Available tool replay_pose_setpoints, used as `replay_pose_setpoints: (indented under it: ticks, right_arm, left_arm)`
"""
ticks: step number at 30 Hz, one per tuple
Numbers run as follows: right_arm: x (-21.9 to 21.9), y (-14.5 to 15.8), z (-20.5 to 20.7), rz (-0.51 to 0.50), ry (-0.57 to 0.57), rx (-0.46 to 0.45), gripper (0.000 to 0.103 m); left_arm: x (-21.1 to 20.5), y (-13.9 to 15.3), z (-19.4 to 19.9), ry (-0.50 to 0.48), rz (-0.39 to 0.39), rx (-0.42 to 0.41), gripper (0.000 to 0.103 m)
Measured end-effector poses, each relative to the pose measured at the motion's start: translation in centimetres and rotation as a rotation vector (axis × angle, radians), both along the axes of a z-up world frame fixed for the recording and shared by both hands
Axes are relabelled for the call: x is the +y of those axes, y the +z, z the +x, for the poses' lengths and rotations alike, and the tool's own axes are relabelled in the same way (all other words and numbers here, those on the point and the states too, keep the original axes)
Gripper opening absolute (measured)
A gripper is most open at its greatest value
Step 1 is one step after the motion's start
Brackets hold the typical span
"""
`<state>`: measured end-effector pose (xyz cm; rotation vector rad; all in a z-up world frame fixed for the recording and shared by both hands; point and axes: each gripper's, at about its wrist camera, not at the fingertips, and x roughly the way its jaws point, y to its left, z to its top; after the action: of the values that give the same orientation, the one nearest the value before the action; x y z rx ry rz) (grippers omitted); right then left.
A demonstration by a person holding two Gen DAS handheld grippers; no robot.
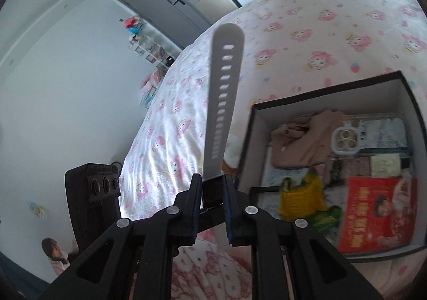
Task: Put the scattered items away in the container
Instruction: 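Carry the watch over the black box and lower it inside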
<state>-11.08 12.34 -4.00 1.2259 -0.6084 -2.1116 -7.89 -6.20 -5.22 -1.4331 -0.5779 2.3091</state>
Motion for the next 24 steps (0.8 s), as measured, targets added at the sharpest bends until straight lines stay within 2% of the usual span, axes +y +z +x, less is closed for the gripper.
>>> replay_pose_setpoints:
  ticks: [3, 7, 11, 14, 18, 22, 24]
  right_arm:
    - [3.9, -1.7, -0.5, 0.013, -0.07, -0.037, 0.013]
    - [8.0, -4.2, -1.6, -0.088, -0.108, -0.134, 0.013]
    - [10.0, -5.3, -1.6, -0.056, -0.157, -0.152, 0.013]
    - [9.8, -6.4, -1.5, -0.04, -0.149, -0.176, 0.013]
    - [7.7, -7.3, -0.9, 0.023, -0.13, -0.172, 0.013]
    - [6.1, -6.8, 0.1, 0.122, -0.123, -0.135, 0.013]
    - [5.4, -6.4, 0.9, 0.177, -0.124, -0.111, 0.013]
  left_arm:
    - [3.0, -1.5, -2.0, -0.036, -0.03, -0.037, 0.003]
    - [5.3, -2.6, -3.6, -0.07, -0.09, -0.072, 0.002]
    - [5.8, -4.1, -4.2, -0.071, -0.113, -0.091, 0.002]
    - [5.5, -4.6, -4.1, -0.068, -0.098, -0.099, 0.003]
    - [4.8, -3.7, -3.1, -0.045, -0.071, -0.072, 0.003]
    - [3.3, -2.7, -1.5, 0.042, -0.072, -0.057, 0.003]
    - [2.5, -2.0, -0.2, 0.069, -0.016, -0.036, 0.003]
